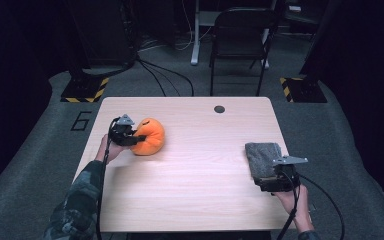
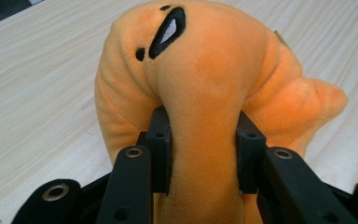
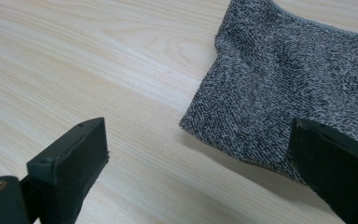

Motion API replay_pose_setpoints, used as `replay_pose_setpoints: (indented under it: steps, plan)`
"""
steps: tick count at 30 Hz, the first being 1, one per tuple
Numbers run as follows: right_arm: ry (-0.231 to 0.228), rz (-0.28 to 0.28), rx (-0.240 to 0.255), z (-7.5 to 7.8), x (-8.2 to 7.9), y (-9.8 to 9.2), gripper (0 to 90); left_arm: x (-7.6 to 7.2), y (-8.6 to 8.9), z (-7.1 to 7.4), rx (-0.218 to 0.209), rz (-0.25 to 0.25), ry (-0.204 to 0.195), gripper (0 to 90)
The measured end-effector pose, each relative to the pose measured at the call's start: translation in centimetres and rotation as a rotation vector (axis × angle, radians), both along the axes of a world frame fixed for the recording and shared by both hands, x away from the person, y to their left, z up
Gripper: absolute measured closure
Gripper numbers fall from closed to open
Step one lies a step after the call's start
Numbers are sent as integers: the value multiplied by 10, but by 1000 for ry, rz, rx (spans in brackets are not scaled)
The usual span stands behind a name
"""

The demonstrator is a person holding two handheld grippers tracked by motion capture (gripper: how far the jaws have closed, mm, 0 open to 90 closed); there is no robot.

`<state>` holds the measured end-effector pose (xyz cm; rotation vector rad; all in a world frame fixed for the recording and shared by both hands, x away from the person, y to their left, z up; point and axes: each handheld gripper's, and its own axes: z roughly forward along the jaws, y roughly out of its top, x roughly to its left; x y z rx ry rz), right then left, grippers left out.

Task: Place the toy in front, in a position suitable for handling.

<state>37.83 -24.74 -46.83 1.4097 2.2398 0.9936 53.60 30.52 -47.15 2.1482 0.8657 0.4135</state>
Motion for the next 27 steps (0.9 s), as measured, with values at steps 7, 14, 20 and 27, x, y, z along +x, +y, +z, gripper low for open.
replay_pose_setpoints:
  steps: [7, 14, 20, 27]
  plan:
    - [-3, -4, 14, 0, 0, -4, 48, -6, 3, 12, -57, -11, -38, 687]
    - [-1, -13, 12, 0, 0, -5, 49, -28, -3, 47, -95, 10, -95, 685]
    - [-5, -14, 10, 0, -1, -3, 49, -57, -17, 81, -146, 84, -147, 680]
    - [-6, -6, -5, 0, -1, -3, 50, -84, -34, 107, -175, 194, -177, 679]
